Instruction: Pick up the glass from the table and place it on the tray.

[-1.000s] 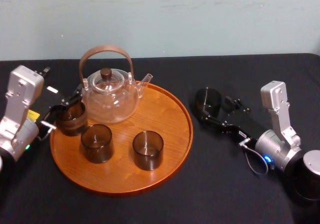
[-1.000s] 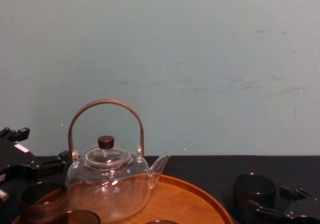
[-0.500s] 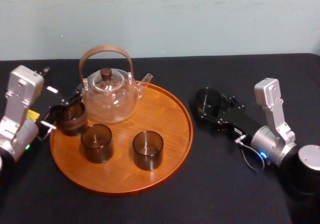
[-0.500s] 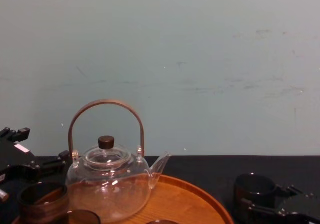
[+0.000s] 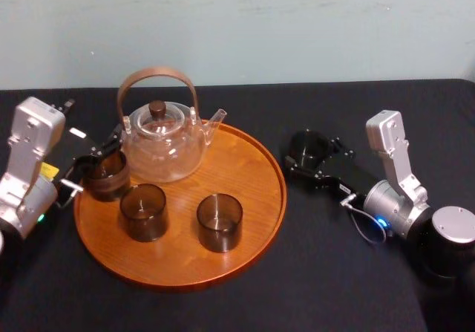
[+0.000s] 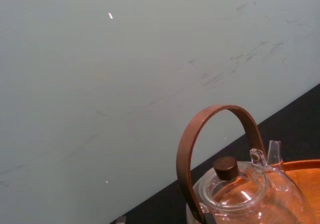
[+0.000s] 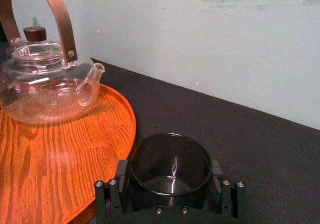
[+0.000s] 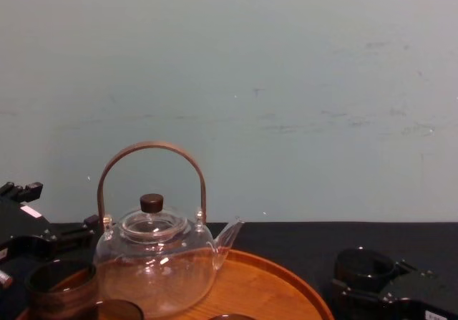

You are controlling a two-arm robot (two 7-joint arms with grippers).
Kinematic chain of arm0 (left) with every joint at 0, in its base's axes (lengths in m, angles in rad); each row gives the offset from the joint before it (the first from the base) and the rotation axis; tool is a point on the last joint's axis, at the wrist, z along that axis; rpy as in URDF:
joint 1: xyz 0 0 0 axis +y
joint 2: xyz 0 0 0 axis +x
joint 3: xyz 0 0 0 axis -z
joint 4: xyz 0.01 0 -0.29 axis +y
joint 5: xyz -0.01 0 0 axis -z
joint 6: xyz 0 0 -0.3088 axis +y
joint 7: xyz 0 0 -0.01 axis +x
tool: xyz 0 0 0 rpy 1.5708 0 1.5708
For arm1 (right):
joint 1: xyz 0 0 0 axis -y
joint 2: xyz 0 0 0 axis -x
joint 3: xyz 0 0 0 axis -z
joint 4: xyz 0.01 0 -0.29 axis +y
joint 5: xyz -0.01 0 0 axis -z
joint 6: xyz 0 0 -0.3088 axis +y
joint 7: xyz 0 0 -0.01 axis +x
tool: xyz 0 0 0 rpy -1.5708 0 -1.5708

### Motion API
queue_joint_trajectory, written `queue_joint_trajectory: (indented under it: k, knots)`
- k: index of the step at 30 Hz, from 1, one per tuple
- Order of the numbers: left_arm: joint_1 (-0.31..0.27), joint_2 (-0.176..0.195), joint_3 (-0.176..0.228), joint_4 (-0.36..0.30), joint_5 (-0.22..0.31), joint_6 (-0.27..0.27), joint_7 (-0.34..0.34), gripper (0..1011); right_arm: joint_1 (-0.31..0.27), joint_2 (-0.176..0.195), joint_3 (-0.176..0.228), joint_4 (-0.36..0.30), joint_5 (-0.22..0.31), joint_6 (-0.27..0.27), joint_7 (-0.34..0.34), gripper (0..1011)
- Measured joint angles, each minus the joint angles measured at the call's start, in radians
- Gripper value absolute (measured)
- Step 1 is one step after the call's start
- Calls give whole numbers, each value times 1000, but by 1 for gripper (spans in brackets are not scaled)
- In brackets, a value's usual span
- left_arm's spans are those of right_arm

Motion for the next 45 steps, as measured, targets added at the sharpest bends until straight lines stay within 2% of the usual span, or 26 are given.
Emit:
queue_joint_trajectory:
  k: [8, 15, 33, 39, 45]
  knots:
    - [0, 0, 0, 0, 0, 0, 0, 1001, 3, -3, 0, 8, 0, -1, 1, 1002]
    - [0, 0, 0, 0, 0, 0, 0, 1001, 3, -2, 0, 6, 0, -1, 1, 905]
    - [0, 0, 0, 0, 0, 0, 0, 1001, 1, -1, 1, 3, 0, -1, 0, 904]
    - [0, 0, 0, 0, 0, 0, 0, 1001, -16, 6, 12, -41, 21, -1, 15, 904]
    - [0, 0, 0, 0, 0, 0, 0, 1001, -12, 5, 1, -73, 28, -1, 32, 905]
